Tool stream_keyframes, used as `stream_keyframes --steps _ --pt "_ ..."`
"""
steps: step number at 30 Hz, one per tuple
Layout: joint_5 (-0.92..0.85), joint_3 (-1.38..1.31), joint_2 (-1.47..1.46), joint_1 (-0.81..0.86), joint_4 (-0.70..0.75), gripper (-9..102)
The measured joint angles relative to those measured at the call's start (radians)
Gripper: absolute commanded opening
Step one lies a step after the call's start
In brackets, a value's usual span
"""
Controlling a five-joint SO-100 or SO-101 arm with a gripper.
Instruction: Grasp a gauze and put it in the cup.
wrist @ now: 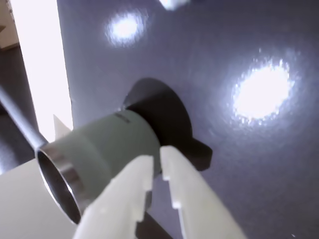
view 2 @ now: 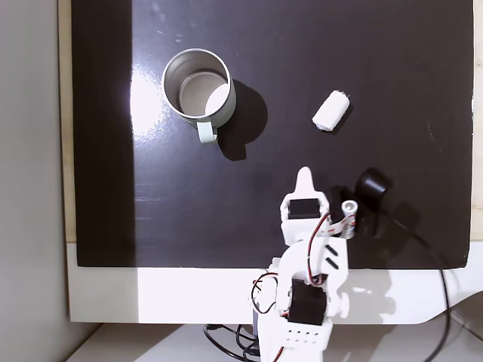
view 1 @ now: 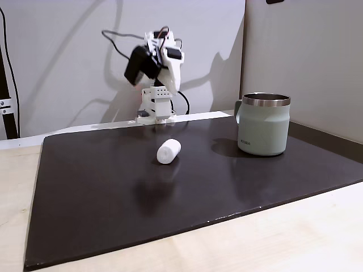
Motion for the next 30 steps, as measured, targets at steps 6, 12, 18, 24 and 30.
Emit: stream_keyframes --steps 6,12,18,24,30 --pt "-0.160 -0.287 -0.347 0.071 0.040 12" --pt "-0.368 -0.607 -0.735 0.138 0.127 22" --pt "-0.554 -0.804 -0.999 0.163 0.204 29" --pt "-0.698 -0.934 -1.221 0.176 0.272 31" --pt "-0.746 -1.154 -1.486 0.181 0.370 32"
